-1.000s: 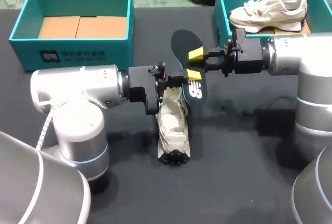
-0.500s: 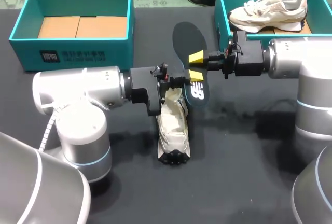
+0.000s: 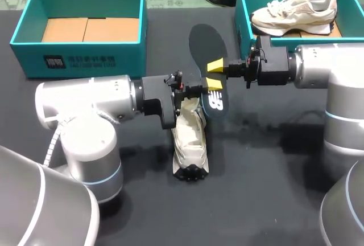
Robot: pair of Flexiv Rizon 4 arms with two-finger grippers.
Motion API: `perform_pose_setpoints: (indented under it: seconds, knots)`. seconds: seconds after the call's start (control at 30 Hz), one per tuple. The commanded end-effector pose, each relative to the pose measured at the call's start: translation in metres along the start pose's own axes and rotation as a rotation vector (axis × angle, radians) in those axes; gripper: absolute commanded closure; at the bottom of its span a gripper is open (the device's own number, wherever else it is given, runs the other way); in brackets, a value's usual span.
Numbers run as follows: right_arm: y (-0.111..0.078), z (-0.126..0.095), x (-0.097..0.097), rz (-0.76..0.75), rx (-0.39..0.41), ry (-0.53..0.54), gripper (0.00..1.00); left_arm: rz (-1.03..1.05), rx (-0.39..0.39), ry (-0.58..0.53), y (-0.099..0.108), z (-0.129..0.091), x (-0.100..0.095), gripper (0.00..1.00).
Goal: Take the shoe out of the shoebox, open the shoe tongue, remove and reinsert the insole, then place the shoe into the shoebox
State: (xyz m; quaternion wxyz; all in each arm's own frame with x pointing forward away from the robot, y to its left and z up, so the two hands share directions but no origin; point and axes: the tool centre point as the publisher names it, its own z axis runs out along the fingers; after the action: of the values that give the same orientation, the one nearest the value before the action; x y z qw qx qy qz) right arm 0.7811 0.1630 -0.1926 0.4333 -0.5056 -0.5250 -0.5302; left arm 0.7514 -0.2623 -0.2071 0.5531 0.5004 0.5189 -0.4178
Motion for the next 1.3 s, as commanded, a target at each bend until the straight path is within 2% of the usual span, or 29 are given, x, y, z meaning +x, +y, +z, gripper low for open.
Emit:
perform_pose_setpoints:
  seconds: [0.03,0.07,0.1,0.13,0.33,0.57,0.7,0.73,1.13,1.17,1.3]
  knots:
    - [-0.001,0.001,0.000,0.003,0.002,-0.002,1.00,-0.016,0.000,-0.003,-0.002,-0.001,0.001,1.00]
    - [-0.002,0.001,-0.001,0.004,0.002,-0.002,1.00,-0.022,0.002,-0.005,-0.002,-0.003,-0.001,0.93]
    - [-0.002,0.001,-0.001,0.006,0.002,-0.003,1.00,-0.029,0.008,-0.007,-0.003,-0.005,-0.003,0.65]
    - [-0.003,0.001,-0.001,0.008,0.002,-0.003,1.00,-0.038,0.014,-0.013,-0.003,-0.008,-0.006,0.00]
    - [-0.009,-0.001,-0.005,0.021,-0.007,-0.002,1.00,-0.088,0.039,-0.011,0.001,-0.041,-0.024,0.00]
    - [-0.021,0.001,-0.012,0.045,-0.011,0.004,1.00,-0.125,0.067,0.119,0.026,-0.093,-0.039,0.00]
    - [-0.025,0.005,-0.016,0.076,0.013,0.019,1.00,-0.016,0.084,0.228,0.040,-0.111,-0.047,0.00]
    - [-0.026,0.005,-0.017,0.080,0.031,0.025,1.00,-0.016,0.084,0.228,0.040,-0.111,-0.047,0.00]
    - [-0.026,0.005,-0.017,0.080,0.031,0.025,1.00,-0.016,0.084,0.228,0.040,-0.111,-0.047,0.00]
    - [-0.027,0.009,-0.016,0.083,0.050,0.013,1.00,-0.029,0.093,0.232,0.044,-0.109,-0.049,0.00]
    - [-0.041,0.019,-0.018,0.106,0.067,-0.024,1.00,0.010,0.110,0.399,0.063,-0.109,-0.061,0.00]
